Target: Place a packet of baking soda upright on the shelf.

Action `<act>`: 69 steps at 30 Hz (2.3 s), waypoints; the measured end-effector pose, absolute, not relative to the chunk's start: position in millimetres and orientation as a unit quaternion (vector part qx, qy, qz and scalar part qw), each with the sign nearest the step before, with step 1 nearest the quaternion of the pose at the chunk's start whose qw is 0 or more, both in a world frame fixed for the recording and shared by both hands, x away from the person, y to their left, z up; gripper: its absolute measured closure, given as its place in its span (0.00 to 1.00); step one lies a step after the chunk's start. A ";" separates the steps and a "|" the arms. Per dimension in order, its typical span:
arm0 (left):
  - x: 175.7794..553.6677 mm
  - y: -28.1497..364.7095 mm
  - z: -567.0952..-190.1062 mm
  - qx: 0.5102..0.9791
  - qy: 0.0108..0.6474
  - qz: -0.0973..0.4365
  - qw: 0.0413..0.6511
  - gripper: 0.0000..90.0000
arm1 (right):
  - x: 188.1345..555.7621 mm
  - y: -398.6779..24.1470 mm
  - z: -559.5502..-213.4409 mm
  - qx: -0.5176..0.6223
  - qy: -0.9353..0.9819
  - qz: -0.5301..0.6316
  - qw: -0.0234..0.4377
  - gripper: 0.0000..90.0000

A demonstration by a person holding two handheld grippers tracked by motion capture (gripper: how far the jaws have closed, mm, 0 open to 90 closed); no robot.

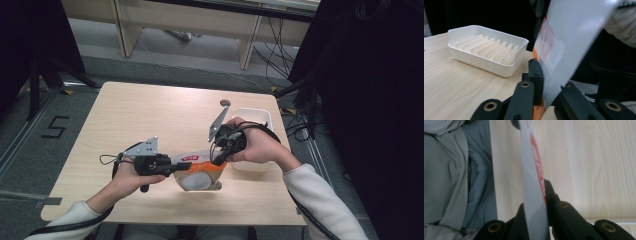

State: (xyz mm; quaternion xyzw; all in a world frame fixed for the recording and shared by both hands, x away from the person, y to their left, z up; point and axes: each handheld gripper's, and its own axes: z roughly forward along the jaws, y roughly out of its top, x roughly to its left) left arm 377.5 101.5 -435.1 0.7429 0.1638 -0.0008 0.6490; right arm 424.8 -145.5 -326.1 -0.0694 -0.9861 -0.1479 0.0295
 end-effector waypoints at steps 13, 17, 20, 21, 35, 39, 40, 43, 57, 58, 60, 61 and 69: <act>355.8 128.9 -458.1 0.764 0.239 0.049 0.598 0.40 | 441.7 -149.2 -306.9 -0.083 -0.990 -0.112 0.015 1.00; 340.0 141.6 -464.7 0.771 0.240 0.063 0.587 0.35 | 446.5 -155.3 -296.5 -0.094 -0.989 -0.112 0.012 1.00; 326.6 151.0 -472.8 0.774 0.265 0.068 0.570 0.33 | 446.4 -157.1 -290.1 -0.100 -0.989 -0.110 0.008 1.00; 326.6 151.0 -472.8 0.774 0.265 0.068 0.570 0.33 | 447.4 -157.8 -288.2 -0.096 -0.989 -0.113 0.005 1.00; 325.1 154.9 -483.6 0.778 0.296 0.068 0.549 0.32 | 452.8 -166.4 -265.5 -0.115 -0.987 -0.110 -0.002 1.00; 326.5 156.2 -483.3 0.779 0.291 0.074 0.551 0.32 | 455.0 -167.4 -261.6 -0.110 -0.988 -0.112 -0.004 1.00; 326.7 156.2 -483.3 0.778 0.290 0.074 0.552 0.32 | 456.5 -167.9 -259.1 -0.104 -0.988 -0.114 -0.006 1.00; 326.0 155.6 -483.8 0.775 0.301 0.066 0.552 0.32 | 457.9 -169.1 -256.0 -0.112 -0.987 -0.115 -0.007 1.00; 327.5 156.4 -482.9 0.777 0.292 0.072 0.553 0.32 | 464.8 -172.1 -243.8 -0.118 -0.986 -0.120 -0.012 1.00; 327.6 156.6 -482.9 0.776 0.292 0.072 0.554 0.32 | 465.7 -172.0 -243.0 -0.116 -0.986 -0.120 -0.013 1.00; 327.7 156.7 -482.9 0.776 0.293 0.072 0.554 0.32 | 466.2 -172.3 -240.7 -0.117 -0.985 -0.123 -0.014 1.00; 327.7 156.6 -483.0 0.775 0.294 0.072 0.554 0.32 | 466.6 -172.3 -239.7 -0.117 -0.985 -0.124 -0.014 1.00; 327.9 156.9 -483.2 0.776 0.295 0.071 0.553 0.33 | 472.5 -175.3 -232.5 -0.120 -0.984 -0.131 -0.022 1.00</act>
